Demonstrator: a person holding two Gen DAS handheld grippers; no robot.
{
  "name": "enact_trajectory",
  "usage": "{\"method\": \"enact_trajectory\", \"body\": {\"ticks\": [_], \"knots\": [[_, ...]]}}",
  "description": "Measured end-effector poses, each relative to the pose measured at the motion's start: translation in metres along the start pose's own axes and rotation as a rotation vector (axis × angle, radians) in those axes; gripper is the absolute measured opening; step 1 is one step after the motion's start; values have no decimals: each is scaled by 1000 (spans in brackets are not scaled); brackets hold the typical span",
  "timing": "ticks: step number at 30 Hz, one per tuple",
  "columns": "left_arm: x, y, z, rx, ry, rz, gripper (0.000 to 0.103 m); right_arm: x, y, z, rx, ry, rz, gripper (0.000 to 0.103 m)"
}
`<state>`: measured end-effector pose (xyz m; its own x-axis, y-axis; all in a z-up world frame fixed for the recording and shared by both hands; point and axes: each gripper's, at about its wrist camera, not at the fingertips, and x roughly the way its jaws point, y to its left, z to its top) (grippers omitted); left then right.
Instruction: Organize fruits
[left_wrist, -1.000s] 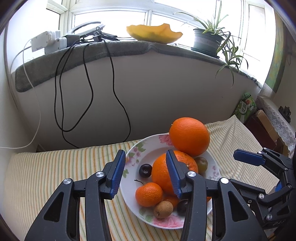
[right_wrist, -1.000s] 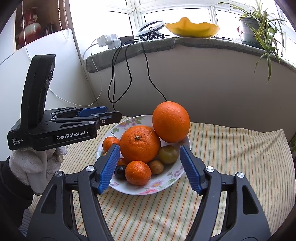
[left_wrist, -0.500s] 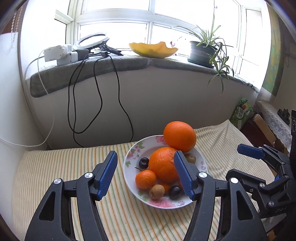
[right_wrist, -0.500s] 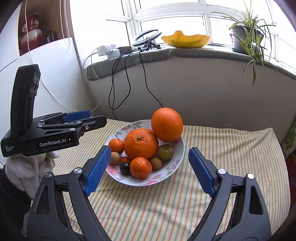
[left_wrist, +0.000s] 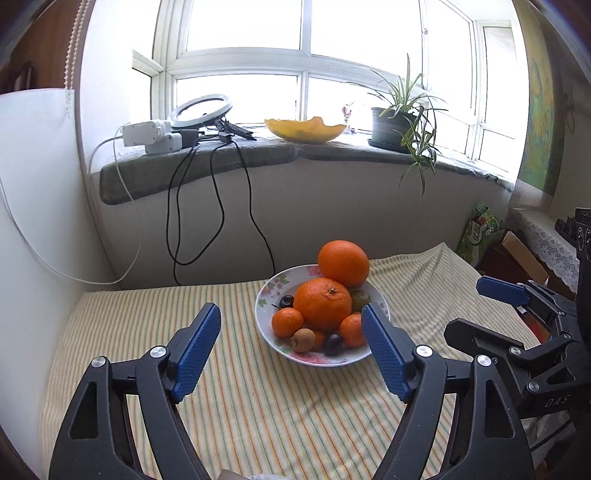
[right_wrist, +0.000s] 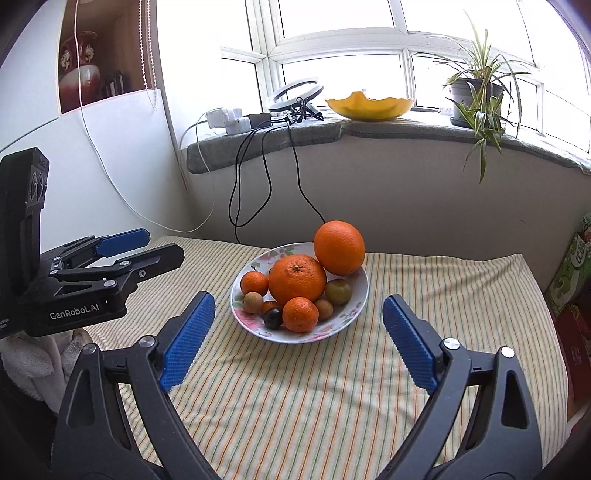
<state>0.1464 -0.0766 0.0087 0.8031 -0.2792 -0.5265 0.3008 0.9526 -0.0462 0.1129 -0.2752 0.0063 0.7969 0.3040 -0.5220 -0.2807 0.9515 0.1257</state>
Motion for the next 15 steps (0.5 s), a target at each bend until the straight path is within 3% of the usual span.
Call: {"method": "enact_trajectory", "body": {"ticks": [15], "knots": [[-36,-6,-31,-32,2,48,82,-35,6,-23,57,-34,-35,100]]}}
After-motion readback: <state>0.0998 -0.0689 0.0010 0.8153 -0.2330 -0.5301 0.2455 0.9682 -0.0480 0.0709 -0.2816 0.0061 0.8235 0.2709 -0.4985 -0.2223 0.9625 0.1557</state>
